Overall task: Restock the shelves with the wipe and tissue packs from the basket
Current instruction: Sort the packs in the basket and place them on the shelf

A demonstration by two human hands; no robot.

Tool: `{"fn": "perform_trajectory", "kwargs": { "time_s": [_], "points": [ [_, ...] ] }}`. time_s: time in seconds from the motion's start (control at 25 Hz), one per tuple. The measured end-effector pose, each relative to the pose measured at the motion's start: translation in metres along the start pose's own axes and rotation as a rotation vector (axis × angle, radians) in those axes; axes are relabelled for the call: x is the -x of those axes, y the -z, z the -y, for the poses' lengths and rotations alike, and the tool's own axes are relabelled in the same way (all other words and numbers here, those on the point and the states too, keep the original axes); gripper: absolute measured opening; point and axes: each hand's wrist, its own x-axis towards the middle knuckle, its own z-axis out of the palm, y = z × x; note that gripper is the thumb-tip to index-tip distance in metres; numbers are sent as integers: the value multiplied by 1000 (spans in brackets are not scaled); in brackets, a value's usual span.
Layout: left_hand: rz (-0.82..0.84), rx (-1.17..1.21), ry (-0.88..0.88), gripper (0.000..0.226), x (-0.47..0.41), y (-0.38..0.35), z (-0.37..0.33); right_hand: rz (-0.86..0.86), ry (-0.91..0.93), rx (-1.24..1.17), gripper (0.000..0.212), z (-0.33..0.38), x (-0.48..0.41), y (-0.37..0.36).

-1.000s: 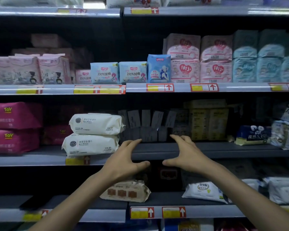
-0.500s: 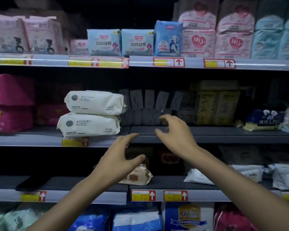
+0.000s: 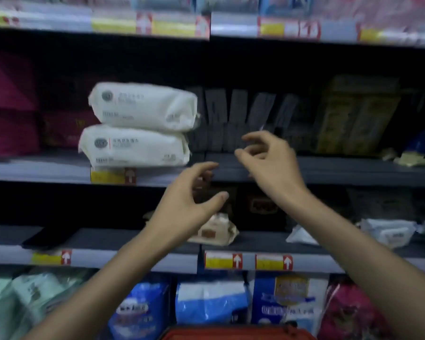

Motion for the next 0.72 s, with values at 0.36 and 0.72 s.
{"fn": "perform_trajectory", "kwargs": {
  "time_s": [0.36,0.72],
  "points": [
    [357,-161,113,61,122,-37,79,536,-156,95,43,-101,180,18],
    [883,-346,367,64,231,-112,179,1305,-195,444,61,-209,298,-32]
  ]
}}
